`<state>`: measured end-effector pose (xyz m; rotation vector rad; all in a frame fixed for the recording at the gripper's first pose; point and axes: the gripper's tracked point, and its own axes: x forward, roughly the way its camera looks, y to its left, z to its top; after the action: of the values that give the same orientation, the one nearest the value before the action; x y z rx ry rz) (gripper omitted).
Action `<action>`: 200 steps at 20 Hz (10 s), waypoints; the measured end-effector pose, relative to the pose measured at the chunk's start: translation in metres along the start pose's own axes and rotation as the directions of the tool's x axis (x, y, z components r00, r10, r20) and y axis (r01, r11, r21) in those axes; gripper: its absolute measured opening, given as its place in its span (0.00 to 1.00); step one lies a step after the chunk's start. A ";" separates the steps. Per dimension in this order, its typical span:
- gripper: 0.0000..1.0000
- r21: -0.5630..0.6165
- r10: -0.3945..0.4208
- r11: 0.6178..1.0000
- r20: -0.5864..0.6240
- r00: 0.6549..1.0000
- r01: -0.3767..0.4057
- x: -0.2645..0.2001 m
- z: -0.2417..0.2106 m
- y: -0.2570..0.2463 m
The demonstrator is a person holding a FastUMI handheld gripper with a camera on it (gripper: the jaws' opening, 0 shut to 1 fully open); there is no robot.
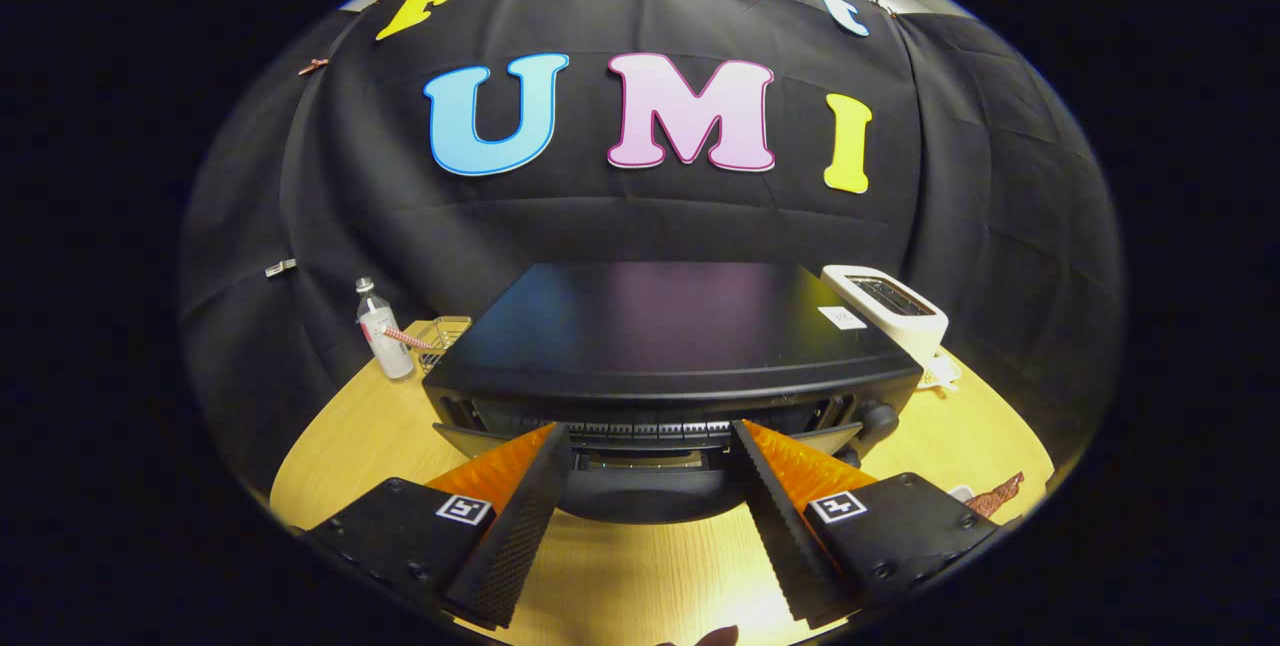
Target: Open the toaster oven, put the food inside, and close the toaster oven door.
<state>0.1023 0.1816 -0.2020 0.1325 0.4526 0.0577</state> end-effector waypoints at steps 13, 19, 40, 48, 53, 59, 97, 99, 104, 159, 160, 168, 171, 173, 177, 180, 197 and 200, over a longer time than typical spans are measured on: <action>0.98 -0.033 0.022 0.999 -0.209 0.978 -0.029 -0.054 -0.107 -0.007; 0.98 -0.060 0.040 0.996 -0.286 0.957 -0.059 -0.060 -0.140 -0.018; 0.98 0.018 0.214 0.976 -0.248 0.945 -0.216 -0.140 -0.057 -0.206; 0.99 0.116 0.161 0.985 -0.370 0.915 -0.127 -0.104 -0.077 -0.346; 0.97 0.250 0.240 0.959 -0.466 0.852 -0.133 -0.076 -0.115 -0.373; 0.72 0.434 0.423 0.878 -0.502 0.754 -0.204 -0.057 -0.140 -0.362; 0.14 0.760 0.493 0.543 0.055 0.868 -0.357 -0.035 -0.007 -0.033; 0.14 0.795 0.467 0.507 0.070 0.881 -0.332 -0.018 -0.008 -0.025; 0.14 0.808 0.434 0.505 0.067 0.898 -0.304 0.023 -0.020 -0.015; 0.98 0.023 0.060 0.998 -0.507 0.860 -0.056 -0.052 -0.205 -0.016; 0.98 0.018 0.044 0.999 -0.517 0.855 -0.041 -0.049 -0.209 -0.018; 0.99 -0.004 -0.001 1.000 -0.538 0.843 -0.001 -0.029 -0.211 -0.016; 0.99 -0.021 -0.007 1.000 -0.524 0.851 -0.004 -0.030 -0.209 -0.018; 1.00 -0.034 -0.019 0.999 -0.508 0.861 0.002 -0.033 -0.205 -0.021; 1.00 -0.061 -0.013 0.998 -0.458 0.889 -0.017 -0.041 -0.189 -0.020; 1.00 -0.054 0.010 0.998 -0.431 0.902 -0.037 -0.048 -0.180 -0.019; 1.00 0.028 0.058 0.998 -0.193 0.979 -0.054 -0.058 -0.082 -0.014; 1.00 0.018 0.059 0.998 -0.189 0.980 -0.057 -0.059 -0.078 -0.015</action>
<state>0.0156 0.1711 -0.2487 0.1528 0.6400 0.1260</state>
